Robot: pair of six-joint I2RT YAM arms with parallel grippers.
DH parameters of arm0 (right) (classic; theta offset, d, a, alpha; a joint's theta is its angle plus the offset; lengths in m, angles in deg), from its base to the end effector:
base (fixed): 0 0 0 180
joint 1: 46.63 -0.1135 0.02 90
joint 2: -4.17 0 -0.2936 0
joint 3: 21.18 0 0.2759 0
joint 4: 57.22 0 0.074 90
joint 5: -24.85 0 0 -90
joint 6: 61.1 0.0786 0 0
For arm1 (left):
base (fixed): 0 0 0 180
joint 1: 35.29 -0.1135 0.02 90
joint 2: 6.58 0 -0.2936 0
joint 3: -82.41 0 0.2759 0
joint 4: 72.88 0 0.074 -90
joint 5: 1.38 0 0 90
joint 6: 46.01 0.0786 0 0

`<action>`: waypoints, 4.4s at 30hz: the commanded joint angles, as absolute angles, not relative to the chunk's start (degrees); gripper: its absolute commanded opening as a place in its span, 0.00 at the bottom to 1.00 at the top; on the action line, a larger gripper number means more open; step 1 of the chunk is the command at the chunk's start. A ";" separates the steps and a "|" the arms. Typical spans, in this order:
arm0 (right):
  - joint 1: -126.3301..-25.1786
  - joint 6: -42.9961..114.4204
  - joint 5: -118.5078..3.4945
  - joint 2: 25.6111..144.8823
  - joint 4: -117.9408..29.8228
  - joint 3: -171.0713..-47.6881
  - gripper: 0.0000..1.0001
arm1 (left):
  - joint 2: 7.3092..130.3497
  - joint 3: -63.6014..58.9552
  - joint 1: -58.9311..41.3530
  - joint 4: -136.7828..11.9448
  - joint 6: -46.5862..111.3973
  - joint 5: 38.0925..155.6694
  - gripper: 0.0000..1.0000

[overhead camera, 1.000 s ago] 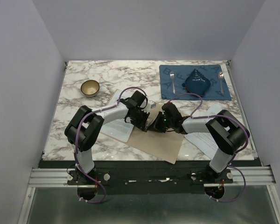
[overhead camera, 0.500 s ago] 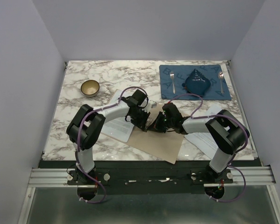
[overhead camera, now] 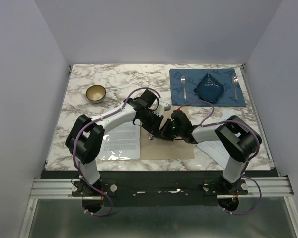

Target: Put the files into the folder

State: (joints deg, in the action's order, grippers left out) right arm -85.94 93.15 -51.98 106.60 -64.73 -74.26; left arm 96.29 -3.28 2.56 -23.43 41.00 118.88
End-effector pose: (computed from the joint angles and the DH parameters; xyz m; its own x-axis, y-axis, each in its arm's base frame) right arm 0.2789 0.2515 0.0905 -0.8981 0.3981 -0.1868 0.1398 0.6612 0.7371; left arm 0.2957 -0.2799 0.1880 -0.7597 0.5333 -0.3720 0.6491 0.5880 -0.4826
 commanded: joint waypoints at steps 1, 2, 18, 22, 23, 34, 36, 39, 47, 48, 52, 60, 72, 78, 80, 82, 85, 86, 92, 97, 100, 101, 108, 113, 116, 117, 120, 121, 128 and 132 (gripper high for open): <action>-86.53 90.60 -60.14 111.04 -52.83 -70.31 0.00 | 93.62 -1.79 1.19 -23.92 40.82 119.22 0.26; -86.53 90.60 -60.14 111.04 -52.74 -70.13 0.00 | 93.79 -1.18 0.93 -24.19 40.73 118.16 0.26; -86.44 91.04 -61.19 109.90 -52.56 -68.81 0.00 | 96.34 6.30 -0.57 -30.87 36.61 108.75 0.21; -86.53 90.95 -61.10 109.99 -52.56 -68.81 0.00 | 95.47 6.48 -0.57 -31.92 35.81 108.40 0.22; -86.44 90.95 -61.19 109.99 -52.56 -68.73 0.00 | 95.29 6.39 -0.57 -31.93 35.81 108.40 0.22; -86.44 90.77 -60.93 110.34 -52.21 -69.08 0.00 | 93.97 6.92 -0.57 -32.19 35.55 109.71 0.26; -86.44 90.77 -60.93 110.42 -52.13 -69.25 0.00 | 93.36 7.18 -0.57 -32.28 35.46 110.15 0.26; -86.44 90.77 -60.93 110.51 -52.13 -69.17 0.00 | 92.13 7.62 -0.66 -32.54 35.46 110.77 0.25; -86.44 90.86 -60.84 110.95 -52.13 -69.34 0.00 | 91.59 8.41 -0.66 -33.77 34.58 111.12 0.23; -86.44 90.95 -60.75 110.95 -52.13 -69.25 0.00 | 91.95 8.50 -0.57 -33.69 34.58 111.29 0.22; -86.44 91.04 -60.84 110.86 -52.13 -69.17 0.00 | 93.00 8.59 -0.57 -33.69 34.49 111.47 0.23; -86.44 91.21 -60.84 110.95 -52.13 -69.43 0.00 | 94.32 8.41 -0.48 -33.77 34.49 110.77 0.23; -86.44 91.30 -60.84 110.69 -52.13 -69.60 0.00 | 96.34 7.71 0.57 -33.07 34.85 108.57 0.22; -86.44 91.30 -60.93 110.95 -52.13 -69.52 0.00 | 97.40 7.44 0.75 -32.37 35.11 107.17 0.19; -86.44 91.39 -60.93 110.95 -52.13 -69.52 0.00 | 97.49 7.62 0.66 -32.37 35.02 106.38 0.18; -86.44 91.39 -60.93 110.95 -52.13 -69.52 0.00 | 97.84 7.71 0.75 -32.11 35.11 105.50 0.15; -86.44 91.39 -61.02 110.87 -52.13 -69.34 0.00 | 98.45 7.71 0.75 -31.93 34.93 104.88 0.10; -86.44 91.56 -61.10 110.95 -52.13 -69.25 0.00 | 98.54 7.71 0.75 -31.84 34.93 104.71 0.09; -86.44 91.56 -61.19 110.87 -52.13 -69.25 0.00 | 99.86 7.27 0.75 -31.31 34.67 104.44 0.05; -86.44 91.56 -61.28 110.95 -52.13 -69.25 0.00 | 100.74 6.74 1.01 -31.40 34.76 104.27 0.05; -86.44 91.56 -61.19 111.48 -52.21 -69.34 0.00 | 101.79 6.39 1.36 -31.49 34.84 103.74 0.04; -86.35 91.65 -61.11 111.57 -52.21 -69.43 0.00 | 101.97 6.22 1.54 -31.49 34.84 103.74 0.04; -86.44 92.27 -60.58 112.71 -53.44 -68.64 0.00 | 104.07 3.93 2.77 -31.40 35.02 103.56 0.03; -86.44 92.18 -60.58 112.71 -53.44 -68.64 0.00 | 104.78 1.56 3.12 -30.52 35.19 103.03 0.01; -86.44 92.09 -60.49 113.06 -53.44 -68.81 0.00 | 105.22 0.50 3.21 -29.47 35.28 103.12 0.00; -86.44 92.09 -60.49 113.32 -53.44 -68.73 0.00 | 105.13 0.33 3.12 -29.20 35.11 104.34 0.00; -86.44 92.09 -60.31 113.76 -53.62 -68.55 0.00 | 103.99 -0.29 3.12 -28.50 34.93 107.33 0.00; -86.35 92.09 -60.23 114.03 -53.88 -68.38 0.00 | 103.12 -1.16 3.12 -27.72 34.85 109.69 0.00; -86.44 92.18 -61.10 113.94 -53.97 -66.88 0.00 | 99.16 -7.14 0.05 -23.49 35.10 120.52 0.00; -86.44 92.18 -61.37 113.33 -53.97 -66.09 0.00 | 97.05 -8.99 -3.20 -21.38 35.28 121.84 0.00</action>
